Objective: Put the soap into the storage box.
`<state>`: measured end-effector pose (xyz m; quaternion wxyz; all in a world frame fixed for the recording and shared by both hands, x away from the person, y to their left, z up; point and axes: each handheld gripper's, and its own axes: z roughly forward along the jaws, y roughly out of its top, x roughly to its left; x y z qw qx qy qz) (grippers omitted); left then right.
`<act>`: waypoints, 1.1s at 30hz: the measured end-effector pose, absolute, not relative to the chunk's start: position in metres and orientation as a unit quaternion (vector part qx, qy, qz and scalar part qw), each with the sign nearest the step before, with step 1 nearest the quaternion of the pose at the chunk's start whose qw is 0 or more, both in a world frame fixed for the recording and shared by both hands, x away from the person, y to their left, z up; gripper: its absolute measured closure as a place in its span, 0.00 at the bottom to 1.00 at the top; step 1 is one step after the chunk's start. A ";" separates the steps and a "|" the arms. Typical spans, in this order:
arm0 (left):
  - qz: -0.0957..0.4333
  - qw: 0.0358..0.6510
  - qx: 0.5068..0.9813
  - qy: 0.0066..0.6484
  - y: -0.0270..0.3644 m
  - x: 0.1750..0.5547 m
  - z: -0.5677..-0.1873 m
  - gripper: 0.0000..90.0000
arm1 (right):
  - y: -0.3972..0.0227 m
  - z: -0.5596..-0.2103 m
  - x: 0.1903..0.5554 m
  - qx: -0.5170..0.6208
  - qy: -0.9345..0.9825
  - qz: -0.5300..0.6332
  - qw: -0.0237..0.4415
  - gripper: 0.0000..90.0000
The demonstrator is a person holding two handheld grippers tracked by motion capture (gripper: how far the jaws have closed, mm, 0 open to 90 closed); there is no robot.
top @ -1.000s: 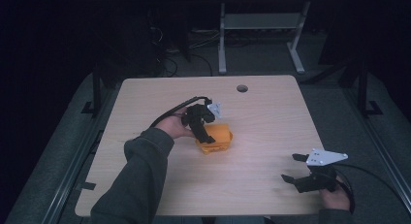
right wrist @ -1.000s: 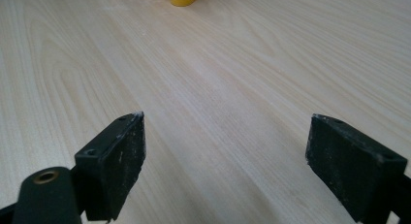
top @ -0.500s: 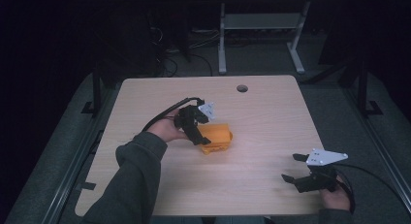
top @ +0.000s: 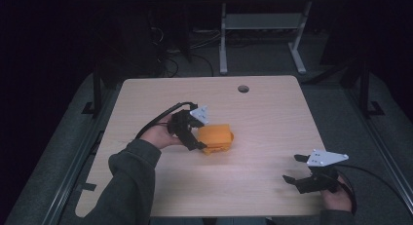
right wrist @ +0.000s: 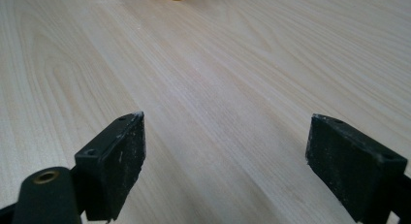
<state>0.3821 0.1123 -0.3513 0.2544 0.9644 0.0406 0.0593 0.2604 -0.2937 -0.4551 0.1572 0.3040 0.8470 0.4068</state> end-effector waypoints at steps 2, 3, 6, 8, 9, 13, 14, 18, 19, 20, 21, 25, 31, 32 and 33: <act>0.056 0.255 0.964 0.045 0.115 0.380 -0.352 0.24 | -0.294 -0.455 0.261 0.305 0.847 0.406 0.157 0.15; 0.059 0.254 0.964 0.043 0.117 0.378 -0.353 0.24 | -0.293 -0.455 0.261 0.307 0.847 0.406 0.157 0.15; 0.061 0.256 0.964 0.046 0.122 0.374 -0.353 0.24 | -0.293 -0.455 0.260 0.309 0.847 0.403 0.158 0.15; 0.062 0.259 0.963 0.047 0.125 0.372 -0.353 0.24 | -0.293 -0.455 0.260 0.308 0.847 0.403 0.160 0.15; 0.061 0.259 0.963 0.047 0.127 0.370 -0.352 0.24 | -0.293 -0.454 0.260 0.309 0.847 0.403 0.161 0.15; 0.066 0.256 0.963 0.046 0.131 0.364 -0.352 0.24 | -0.292 -0.454 0.260 0.307 0.849 0.398 0.164 0.15; 0.067 0.262 0.962 0.047 0.133 0.362 -0.351 0.24 | -0.293 -0.454 0.260 0.309 0.848 0.398 0.164 0.15; 0.067 0.269 0.959 0.052 0.139 0.358 -0.352 0.24 | -0.294 -0.454 0.259 0.311 0.848 0.396 0.169 0.15; 0.068 0.269 0.959 0.051 0.140 0.356 -0.352 0.24 | -0.295 -0.454 0.259 0.313 0.846 0.398 0.167 0.15; 0.067 0.265 0.961 0.050 0.141 0.355 -0.352 0.24 | -0.295 -0.454 0.259 0.312 0.846 0.396 0.170 0.15; 0.067 0.261 0.962 0.053 0.142 0.354 -0.353 0.24 | -0.295 -0.454 0.259 0.314 0.846 0.397 0.169 0.15; 0.068 0.270 0.959 0.059 0.148 0.350 -0.355 0.23 | -0.295 -0.454 0.259 0.315 0.847 0.394 0.169 0.15; 0.073 0.269 0.958 0.059 0.158 0.342 -0.356 0.23 | -0.296 -0.454 0.259 0.318 0.847 0.391 0.171 0.15; 0.073 0.273 0.958 0.058 0.159 0.341 -0.355 0.23 | -0.296 -0.454 0.259 0.320 0.846 0.390 0.171 0.15; 0.073 0.279 0.955 0.061 0.161 0.340 -0.355 0.23 | -0.296 -0.454 0.259 0.320 0.846 0.390 0.171 0.15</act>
